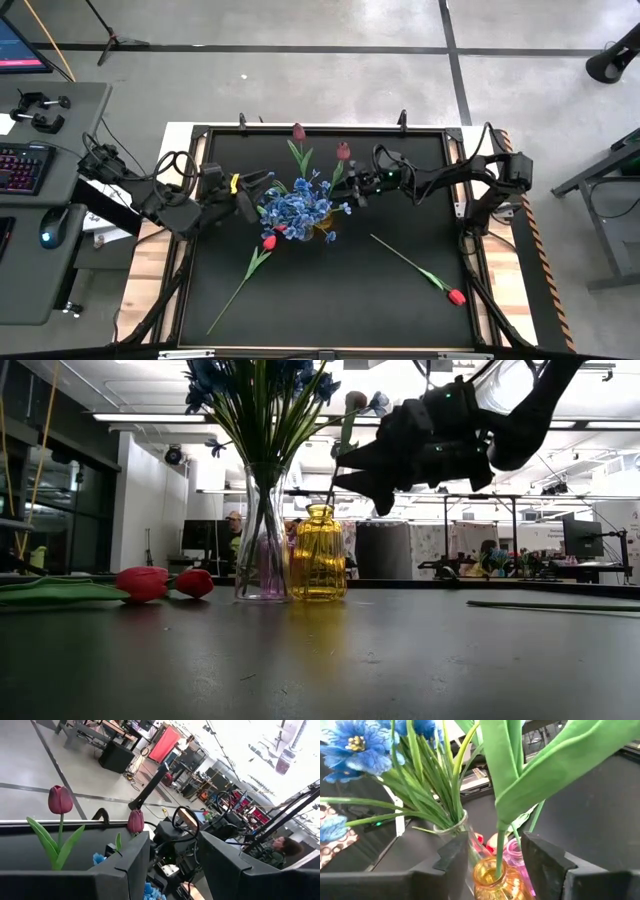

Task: Sort flowers into vase by color
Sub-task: Put the dark red flower into the pink vase, then put the bottom right red flower into the yellow vase

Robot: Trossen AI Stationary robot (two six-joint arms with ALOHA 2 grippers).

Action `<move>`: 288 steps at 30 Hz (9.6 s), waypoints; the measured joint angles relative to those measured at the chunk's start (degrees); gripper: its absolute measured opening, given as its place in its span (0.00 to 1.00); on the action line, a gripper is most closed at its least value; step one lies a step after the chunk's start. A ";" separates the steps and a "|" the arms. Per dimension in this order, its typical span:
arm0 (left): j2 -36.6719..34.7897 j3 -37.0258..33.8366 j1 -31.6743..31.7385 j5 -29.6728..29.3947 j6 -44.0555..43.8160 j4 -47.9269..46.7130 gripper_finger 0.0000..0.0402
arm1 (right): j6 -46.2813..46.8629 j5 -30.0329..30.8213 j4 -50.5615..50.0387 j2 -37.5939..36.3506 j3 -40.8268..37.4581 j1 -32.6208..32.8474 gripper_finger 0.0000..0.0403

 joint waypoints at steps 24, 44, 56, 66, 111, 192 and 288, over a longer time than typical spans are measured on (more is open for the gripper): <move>-0.02 0.00 0.00 -0.02 0.53 0.00 0.39 | 0.30 3.25 -2.08 -14.24 1.80 -6.99 0.01; -0.02 0.00 0.00 -0.07 -0.56 0.07 0.39 | -5.59 2.59 -7.98 -2.32 11.41 -2.99 0.00; -0.02 0.00 0.00 -0.28 0.57 0.04 0.39 | -7.44 3.25 -7.97 0.42 11.43 -1.62 0.00; -0.02 0.00 0.36 -0.33 1.50 0.04 0.39 | -9.34 3.05 -15.43 0.42 14.13 1.72 0.26; -10.39 0.02 5.25 19.92 35.31 -5.17 0.39 | 25.54 7.04 -108.90 -13.35 11.12 19.99 0.67; -14.60 0.02 9.28 29.68 27.43 -7.54 0.39 | 84.61 30.80 -119.26 -11.56 12.78 48.73 0.67; -11.57 0.02 13.75 37.24 22.84 -7.62 0.39 | 91.12 27.65 -90.65 -3.32 12.27 53.74 0.55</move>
